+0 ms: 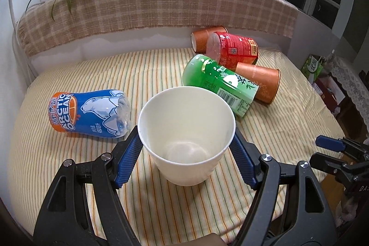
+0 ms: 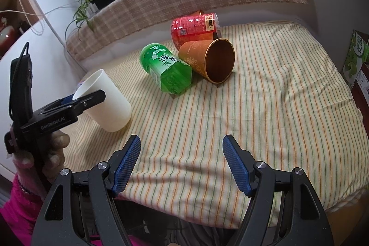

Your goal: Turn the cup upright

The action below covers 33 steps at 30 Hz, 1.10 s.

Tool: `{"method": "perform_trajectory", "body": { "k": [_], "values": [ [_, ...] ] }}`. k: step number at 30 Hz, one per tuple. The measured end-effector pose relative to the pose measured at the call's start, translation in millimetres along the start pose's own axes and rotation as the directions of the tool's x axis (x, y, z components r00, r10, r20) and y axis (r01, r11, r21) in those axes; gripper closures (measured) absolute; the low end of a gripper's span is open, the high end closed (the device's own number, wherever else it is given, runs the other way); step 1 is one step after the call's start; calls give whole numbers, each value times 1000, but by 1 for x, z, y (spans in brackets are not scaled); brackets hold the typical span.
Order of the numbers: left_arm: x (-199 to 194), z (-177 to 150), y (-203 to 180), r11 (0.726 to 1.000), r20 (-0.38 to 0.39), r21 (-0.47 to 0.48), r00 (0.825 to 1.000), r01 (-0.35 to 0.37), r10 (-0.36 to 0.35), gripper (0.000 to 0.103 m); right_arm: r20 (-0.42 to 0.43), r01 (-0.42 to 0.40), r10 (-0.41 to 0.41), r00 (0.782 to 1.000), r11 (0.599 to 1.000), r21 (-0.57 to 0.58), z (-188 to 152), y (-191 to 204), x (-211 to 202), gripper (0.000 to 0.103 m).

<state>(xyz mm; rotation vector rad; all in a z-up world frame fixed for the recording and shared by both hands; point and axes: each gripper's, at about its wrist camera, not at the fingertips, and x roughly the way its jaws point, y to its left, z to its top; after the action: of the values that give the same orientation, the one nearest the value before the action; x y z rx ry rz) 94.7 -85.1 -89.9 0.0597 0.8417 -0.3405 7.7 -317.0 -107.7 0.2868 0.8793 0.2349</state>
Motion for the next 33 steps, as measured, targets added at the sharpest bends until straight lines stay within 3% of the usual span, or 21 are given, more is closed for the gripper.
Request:
{"method": "perform_trajectory", "body": {
  "k": [26, 33],
  "values": [
    [-9, -8, -6, 998, -18, 13, 998, 63, -62, 24, 30, 12, -11, 999, 1000, -27, 4, 9, -6, 30],
    [-23, -8, -2, 997, 8, -1, 997, 72, -72, 15, 54, 30, -27, 998, 999, -45, 4, 16, -10, 30]
  ]
}}
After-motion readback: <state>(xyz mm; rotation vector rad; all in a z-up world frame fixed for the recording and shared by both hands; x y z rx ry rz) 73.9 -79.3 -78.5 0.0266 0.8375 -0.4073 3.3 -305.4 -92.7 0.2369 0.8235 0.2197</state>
